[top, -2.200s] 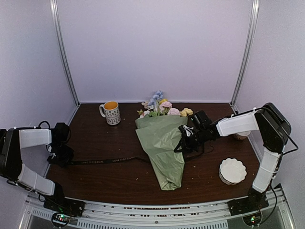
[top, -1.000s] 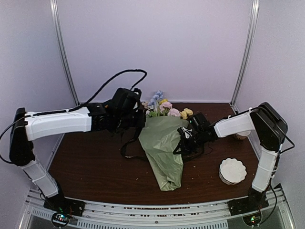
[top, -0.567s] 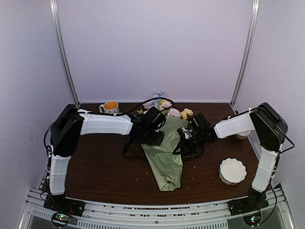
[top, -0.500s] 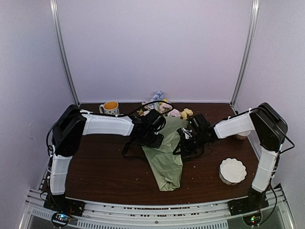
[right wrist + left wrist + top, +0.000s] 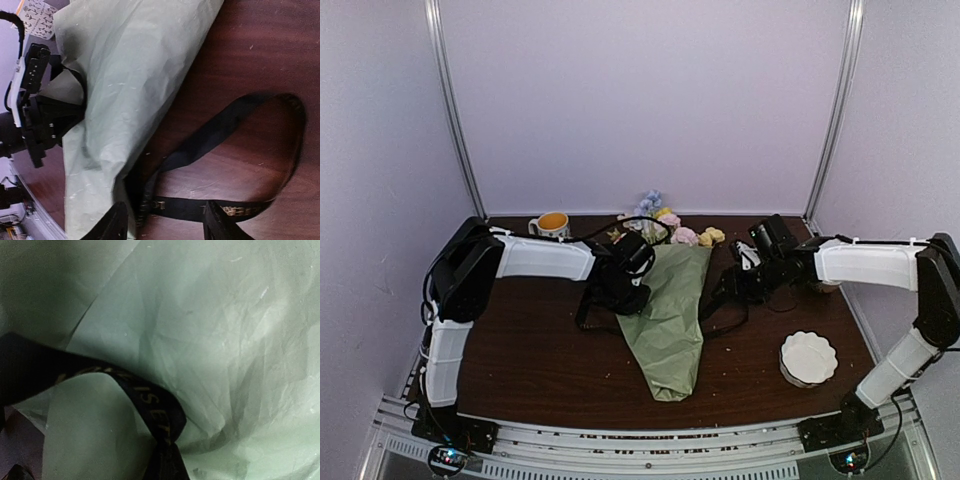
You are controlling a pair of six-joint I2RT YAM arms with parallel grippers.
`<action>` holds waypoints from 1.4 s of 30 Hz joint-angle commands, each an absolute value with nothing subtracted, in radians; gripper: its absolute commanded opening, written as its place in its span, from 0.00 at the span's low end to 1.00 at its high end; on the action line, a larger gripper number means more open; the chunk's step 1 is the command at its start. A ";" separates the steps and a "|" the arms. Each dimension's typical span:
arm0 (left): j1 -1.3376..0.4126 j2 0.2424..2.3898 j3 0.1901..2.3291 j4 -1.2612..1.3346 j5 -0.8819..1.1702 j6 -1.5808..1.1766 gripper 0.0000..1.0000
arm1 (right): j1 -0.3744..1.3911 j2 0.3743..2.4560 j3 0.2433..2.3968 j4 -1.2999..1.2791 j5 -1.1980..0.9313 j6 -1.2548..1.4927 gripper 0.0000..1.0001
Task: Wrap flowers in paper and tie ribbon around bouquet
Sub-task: Pick up the right side of the ribbon from the center of the board, then place the right side of the ribbon on the folded bouquet.
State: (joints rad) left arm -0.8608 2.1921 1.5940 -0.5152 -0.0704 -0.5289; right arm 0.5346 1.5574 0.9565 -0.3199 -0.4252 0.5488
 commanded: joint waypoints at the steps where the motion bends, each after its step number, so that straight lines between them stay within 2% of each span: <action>1: -0.852 2.219 1.574 -0.532 -0.033 -0.527 0.00 | 0.509 1.552 0.967 -0.531 -0.147 0.473 0.58; 6: -0.847 2.215 1.549 -0.523 -0.025 -0.529 0.00 | 0.485 1.627 1.029 -0.599 -0.030 0.453 0.66; 10: -0.841 2.215 1.534 -0.515 -0.001 -0.533 0.00 | 0.483 1.714 1.063 -0.592 -0.075 0.451 0.65; 12: -0.841 2.214 1.528 -0.515 0.002 -0.531 0.00 | 0.483 1.743 1.068 -0.594 -0.087 0.450 0.52; 14: -0.839 2.214 1.523 -0.521 0.000 -0.529 0.00 | 0.483 1.737 1.050 -0.587 -0.089 0.450 0.27; 16: -0.839 2.214 1.519 -0.525 -0.001 -0.524 0.00 | 0.476 1.698 1.037 -0.595 -0.077 0.443 0.10; 18: -0.838 2.217 1.517 -0.531 -0.001 -0.522 0.00 | 0.456 1.651 1.046 -0.637 -0.033 0.433 0.00; 24: -0.833 2.225 1.509 -0.535 0.005 -0.523 0.00 | 0.419 1.420 1.117 -0.777 0.085 0.405 0.00; 28: -0.833 2.233 1.511 -0.533 0.008 -0.513 0.00 | 0.439 1.310 1.158 -0.842 0.024 0.367 0.00; 32: -0.833 2.237 1.502 -0.532 0.010 -0.512 0.00 | 0.538 1.260 1.233 -0.869 -0.013 0.317 0.00; 35: -0.833 2.238 1.492 -0.528 0.009 -0.507 0.00 | 0.613 1.263 1.295 -0.814 -0.145 0.307 0.00; 38: -0.832 2.237 1.485 -0.526 -0.002 -0.506 0.00 | 0.644 1.281 1.327 -0.649 -0.347 0.347 0.00; 42: -0.831 2.237 1.490 -0.521 0.000 -0.502 0.00 | 0.707 1.387 1.391 -0.473 -0.481 0.384 0.00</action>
